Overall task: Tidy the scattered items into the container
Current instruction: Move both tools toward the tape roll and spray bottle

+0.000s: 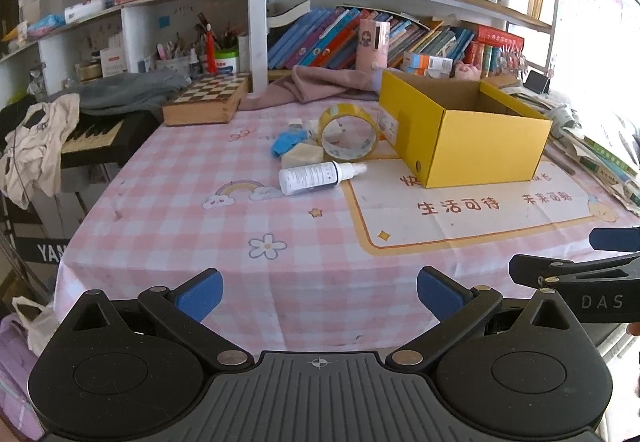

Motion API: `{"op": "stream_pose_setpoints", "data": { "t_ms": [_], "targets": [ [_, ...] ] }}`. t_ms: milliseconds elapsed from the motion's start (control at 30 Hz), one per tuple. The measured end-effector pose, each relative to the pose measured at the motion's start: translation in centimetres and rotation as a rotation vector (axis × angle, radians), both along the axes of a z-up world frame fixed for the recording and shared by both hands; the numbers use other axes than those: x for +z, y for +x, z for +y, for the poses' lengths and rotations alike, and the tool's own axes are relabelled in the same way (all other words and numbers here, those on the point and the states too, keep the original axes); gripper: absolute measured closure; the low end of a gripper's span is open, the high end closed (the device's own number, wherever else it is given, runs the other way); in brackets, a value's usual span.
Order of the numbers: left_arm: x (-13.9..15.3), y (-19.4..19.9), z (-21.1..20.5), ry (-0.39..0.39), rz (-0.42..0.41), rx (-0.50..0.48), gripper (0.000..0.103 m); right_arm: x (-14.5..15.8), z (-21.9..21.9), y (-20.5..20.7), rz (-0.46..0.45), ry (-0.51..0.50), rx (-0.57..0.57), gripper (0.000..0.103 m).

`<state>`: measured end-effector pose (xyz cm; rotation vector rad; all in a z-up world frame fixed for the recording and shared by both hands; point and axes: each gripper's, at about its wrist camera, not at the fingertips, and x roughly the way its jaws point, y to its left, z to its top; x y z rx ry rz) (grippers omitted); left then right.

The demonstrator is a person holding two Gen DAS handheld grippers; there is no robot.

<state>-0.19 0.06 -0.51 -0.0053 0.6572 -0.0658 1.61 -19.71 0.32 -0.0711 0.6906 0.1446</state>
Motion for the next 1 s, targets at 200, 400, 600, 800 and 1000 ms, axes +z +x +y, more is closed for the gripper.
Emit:
{"op": "stream_pose_setpoints", "data": {
  "t_ms": [200,400,600,800,1000],
  "targets": [
    [0.6,-0.2,-0.1,0.045,-0.045,0.014,0.000,0.4,0.3,-0.2,-0.027,-0.010,0.014,0.000],
    [0.7,-0.3,-0.3,0.084,-0.069,-0.001,0.000,0.8,0.6,-0.4,-0.049,-0.008,0.024,0.000],
    [0.6,-0.5,0.3,0.069,-0.063,0.003,0.000,0.8,1.2,-0.6,-0.052,-0.019,0.041,0.000],
    [0.3,-0.5,1.0,0.052,-0.042,0.023,0.000,0.8,1.3,-0.7,-0.049,-0.016,0.034,0.000],
    [0.2,-0.5,1.3,0.038,-0.037,0.022,0.000,0.7,1.3,-0.7,-0.035,-0.017,0.024,0.000]
  ]
}}
